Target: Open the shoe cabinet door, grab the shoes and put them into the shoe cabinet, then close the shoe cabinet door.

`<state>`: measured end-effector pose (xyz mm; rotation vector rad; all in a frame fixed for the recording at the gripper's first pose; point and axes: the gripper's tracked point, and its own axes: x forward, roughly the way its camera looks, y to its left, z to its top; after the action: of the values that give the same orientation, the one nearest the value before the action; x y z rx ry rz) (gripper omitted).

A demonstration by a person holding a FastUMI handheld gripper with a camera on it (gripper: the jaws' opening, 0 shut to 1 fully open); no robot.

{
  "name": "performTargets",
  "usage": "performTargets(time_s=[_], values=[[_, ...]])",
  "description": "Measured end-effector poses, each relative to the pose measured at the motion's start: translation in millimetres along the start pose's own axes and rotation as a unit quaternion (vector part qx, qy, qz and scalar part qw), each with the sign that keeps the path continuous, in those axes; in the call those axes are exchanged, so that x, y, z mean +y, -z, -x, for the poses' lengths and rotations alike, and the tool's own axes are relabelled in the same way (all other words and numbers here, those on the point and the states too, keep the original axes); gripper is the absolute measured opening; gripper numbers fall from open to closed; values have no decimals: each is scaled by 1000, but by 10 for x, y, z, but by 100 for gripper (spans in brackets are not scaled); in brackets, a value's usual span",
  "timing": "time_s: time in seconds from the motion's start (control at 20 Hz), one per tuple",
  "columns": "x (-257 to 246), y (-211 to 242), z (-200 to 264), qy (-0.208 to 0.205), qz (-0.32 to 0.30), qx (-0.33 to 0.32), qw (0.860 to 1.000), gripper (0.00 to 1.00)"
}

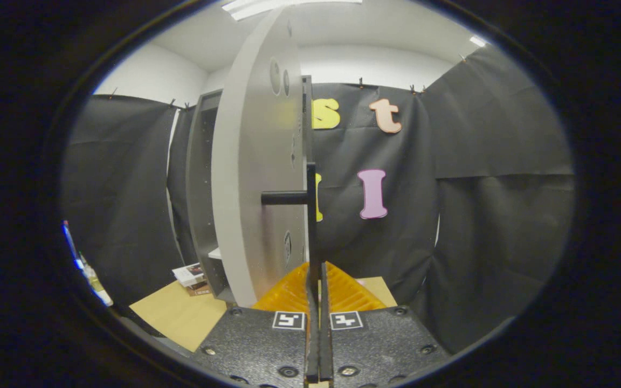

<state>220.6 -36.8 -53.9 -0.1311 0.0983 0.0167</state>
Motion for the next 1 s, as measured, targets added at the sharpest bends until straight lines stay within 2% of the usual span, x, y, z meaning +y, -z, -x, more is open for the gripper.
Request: performTargets(time_s=[0.2, 0.45, 0.55, 0.7, 0.8, 0.9, 1.0], values=[[29, -8, 7, -23, 11, -6, 1000, 4], [-56, -54, 94, -1, 25, -28, 999, 4], [-55, -178, 139, 15, 18, -78, 997, 7], [-66, -265, 19, 54, 6, -122, 991, 52], [19, -199, 51, 51, 17, -117, 992, 83], [43, -123, 3, 47, 30, -106, 993, 100], [10, -85, 31, 66, 26, -102, 992, 99]])
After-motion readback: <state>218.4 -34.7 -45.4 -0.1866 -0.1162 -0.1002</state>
